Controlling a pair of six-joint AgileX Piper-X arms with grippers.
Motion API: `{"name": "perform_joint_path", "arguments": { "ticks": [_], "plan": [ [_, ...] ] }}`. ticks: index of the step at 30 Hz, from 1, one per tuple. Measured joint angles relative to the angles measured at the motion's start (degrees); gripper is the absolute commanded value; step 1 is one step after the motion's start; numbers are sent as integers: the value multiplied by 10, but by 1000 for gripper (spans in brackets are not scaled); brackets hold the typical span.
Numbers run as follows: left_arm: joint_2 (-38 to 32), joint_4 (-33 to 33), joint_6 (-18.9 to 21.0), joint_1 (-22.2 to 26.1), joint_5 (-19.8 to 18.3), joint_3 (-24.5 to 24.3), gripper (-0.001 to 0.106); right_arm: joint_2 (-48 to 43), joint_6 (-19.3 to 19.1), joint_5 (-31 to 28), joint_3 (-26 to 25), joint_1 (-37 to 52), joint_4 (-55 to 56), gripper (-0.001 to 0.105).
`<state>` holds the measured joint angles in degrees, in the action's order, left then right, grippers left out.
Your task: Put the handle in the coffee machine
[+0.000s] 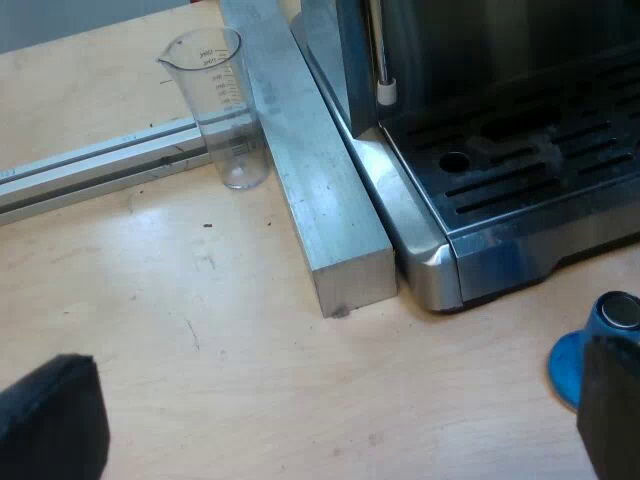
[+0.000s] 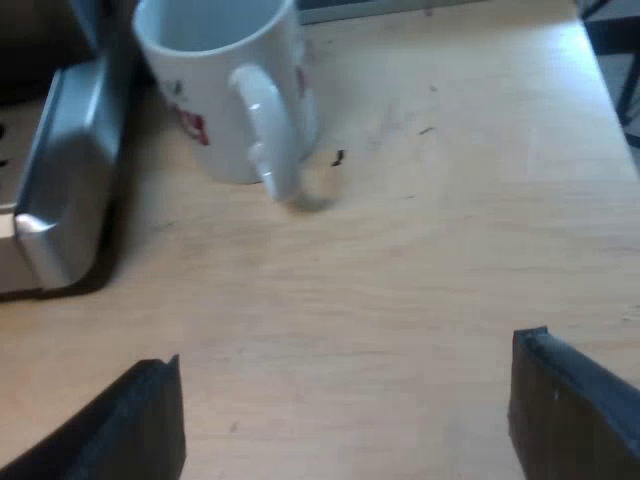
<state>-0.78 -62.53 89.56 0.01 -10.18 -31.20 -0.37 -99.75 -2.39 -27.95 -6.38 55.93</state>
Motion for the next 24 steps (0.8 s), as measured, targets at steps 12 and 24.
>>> {"name": "perform_joint_path", "arguments": {
  "ticks": [12, 24],
  "plan": [
    [0, 13, 0, 0, 0, 9, 97, 0, 0, 0, 0, 5, 0, 69],
    [0, 13, 0, 0, 0, 9, 97, 0, 0, 0, 0, 5, 0, 69]
  ]
}}
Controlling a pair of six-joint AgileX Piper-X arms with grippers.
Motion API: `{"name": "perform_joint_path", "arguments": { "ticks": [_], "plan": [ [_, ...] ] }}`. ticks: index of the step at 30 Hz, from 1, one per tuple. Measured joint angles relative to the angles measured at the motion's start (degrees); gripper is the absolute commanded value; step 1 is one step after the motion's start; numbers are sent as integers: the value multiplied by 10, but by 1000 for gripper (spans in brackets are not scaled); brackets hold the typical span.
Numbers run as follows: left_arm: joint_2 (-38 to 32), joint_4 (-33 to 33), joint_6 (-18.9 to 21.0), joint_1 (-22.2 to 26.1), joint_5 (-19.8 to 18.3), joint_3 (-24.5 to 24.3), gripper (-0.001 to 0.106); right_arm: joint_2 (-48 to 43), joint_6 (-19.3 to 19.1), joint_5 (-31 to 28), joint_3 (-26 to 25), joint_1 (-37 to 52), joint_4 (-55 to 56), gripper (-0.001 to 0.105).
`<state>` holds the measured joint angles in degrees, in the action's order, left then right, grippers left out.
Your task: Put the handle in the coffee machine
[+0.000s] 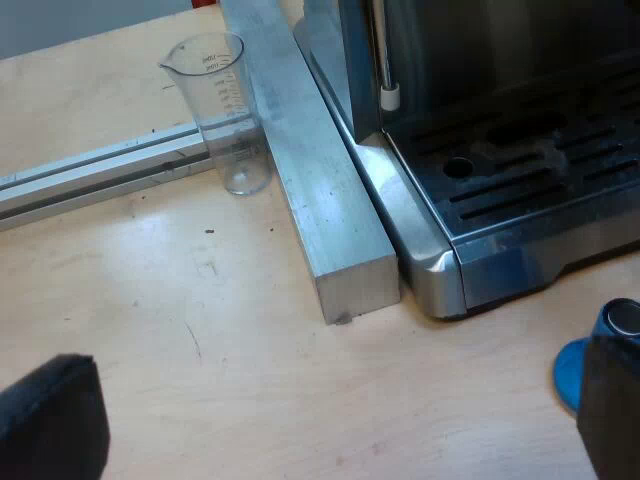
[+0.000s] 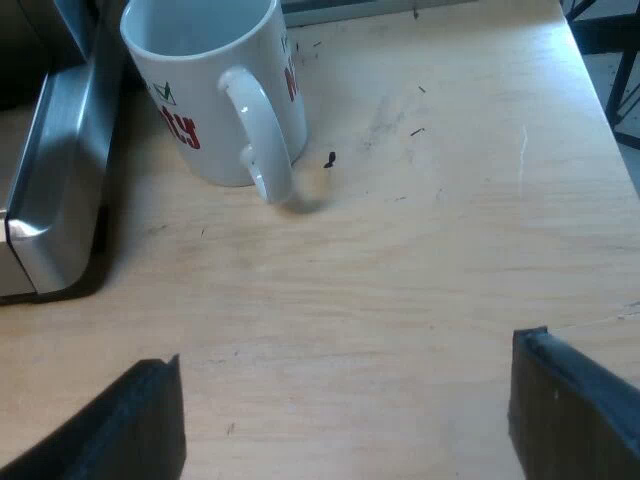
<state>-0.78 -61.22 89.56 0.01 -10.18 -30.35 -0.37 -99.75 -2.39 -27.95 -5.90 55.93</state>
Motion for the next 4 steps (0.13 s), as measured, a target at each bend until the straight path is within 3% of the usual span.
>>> {"name": "perform_joint_path", "arguments": {
  "ticks": [4],
  "plan": [
    [0, 0, 0, 0, 0, 0, 97, 0, 0, 0, 0, 0, 0, 69]
  ]
}}
